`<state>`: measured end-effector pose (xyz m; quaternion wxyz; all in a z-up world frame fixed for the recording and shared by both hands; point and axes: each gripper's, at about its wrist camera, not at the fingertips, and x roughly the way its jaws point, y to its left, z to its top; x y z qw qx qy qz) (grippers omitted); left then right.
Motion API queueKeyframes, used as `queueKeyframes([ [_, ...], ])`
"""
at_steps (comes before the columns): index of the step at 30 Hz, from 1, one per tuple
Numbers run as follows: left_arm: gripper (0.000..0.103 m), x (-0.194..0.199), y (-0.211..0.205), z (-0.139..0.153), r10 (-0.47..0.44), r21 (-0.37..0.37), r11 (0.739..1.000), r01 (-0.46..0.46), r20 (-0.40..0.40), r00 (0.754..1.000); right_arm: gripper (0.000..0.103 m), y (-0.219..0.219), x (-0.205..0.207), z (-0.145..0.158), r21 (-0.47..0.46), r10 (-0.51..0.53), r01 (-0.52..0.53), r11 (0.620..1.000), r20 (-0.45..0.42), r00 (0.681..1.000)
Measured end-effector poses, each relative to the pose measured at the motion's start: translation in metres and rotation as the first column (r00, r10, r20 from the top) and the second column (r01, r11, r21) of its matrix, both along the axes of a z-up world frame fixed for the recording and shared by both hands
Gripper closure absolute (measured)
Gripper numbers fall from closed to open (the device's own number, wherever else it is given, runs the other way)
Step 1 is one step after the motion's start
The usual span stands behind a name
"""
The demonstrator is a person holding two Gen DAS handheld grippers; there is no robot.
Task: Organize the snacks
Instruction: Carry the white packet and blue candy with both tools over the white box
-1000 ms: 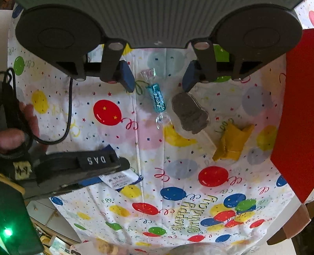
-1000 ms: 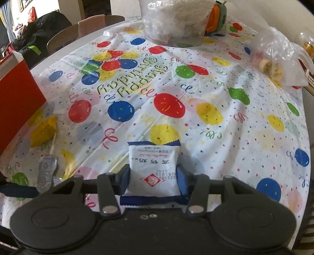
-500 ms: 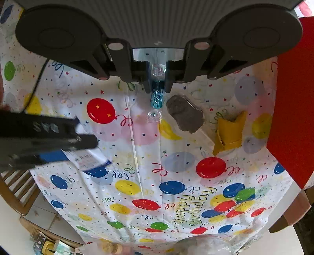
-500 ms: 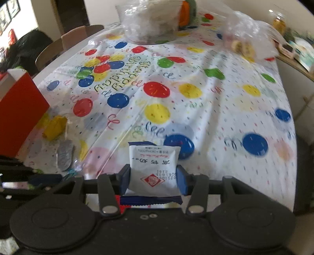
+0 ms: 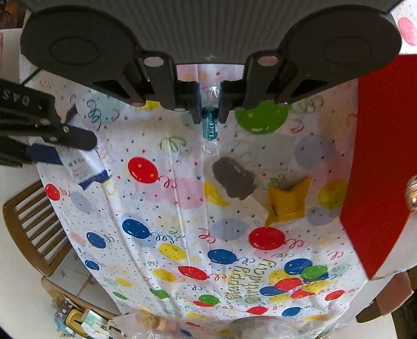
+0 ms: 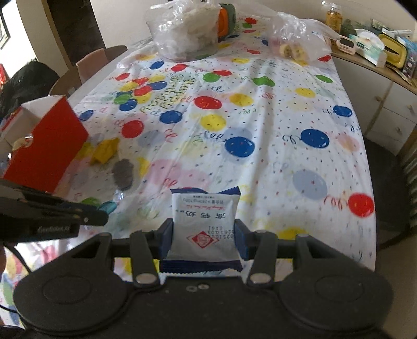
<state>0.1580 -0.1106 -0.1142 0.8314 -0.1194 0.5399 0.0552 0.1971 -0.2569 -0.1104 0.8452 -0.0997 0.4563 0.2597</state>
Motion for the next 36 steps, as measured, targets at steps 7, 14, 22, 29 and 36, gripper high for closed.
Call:
queueKeyframes([
  [7, 0.091, -0.026, 0.021, 0.013, 0.009, -0.032, 0.999, -0.009, 0.011, 1.000, 0.056, 0.013, -0.041, 0.009, 0.020, -0.015, 0.015, 1.000, -0.015, 1.000],
  [14, 0.091, -0.053, 0.043, 0.035, -0.004, -0.058, 0.998, 0.007, 0.047, 0.999, 0.056, 0.037, -0.073, 0.023, 0.031, -0.031, 0.032, 0.999, -0.014, 0.999],
  [22, 0.091, -0.078, 0.075, 0.070, -0.036, -0.052, 0.998, 0.042, 0.110, 0.993, 0.056, 0.075, -0.098, 0.048, 0.050, -0.042, 0.041, 0.998, 0.027, 0.999],
  [29, 0.091, -0.097, 0.117, 0.100, -0.029, -0.052, 0.998, 0.038, 0.179, 0.983, 0.057, 0.125, -0.110, 0.070, 0.061, -0.017, 0.012, 0.998, 0.079, 0.997],
  [36, 0.091, -0.113, 0.167, 0.117, -0.001, -0.037, 0.999, 0.009, 0.221, 0.975, 0.057, 0.182, -0.117, 0.082, 0.053, 0.033, -0.040, 0.998, 0.119, 0.992],
])
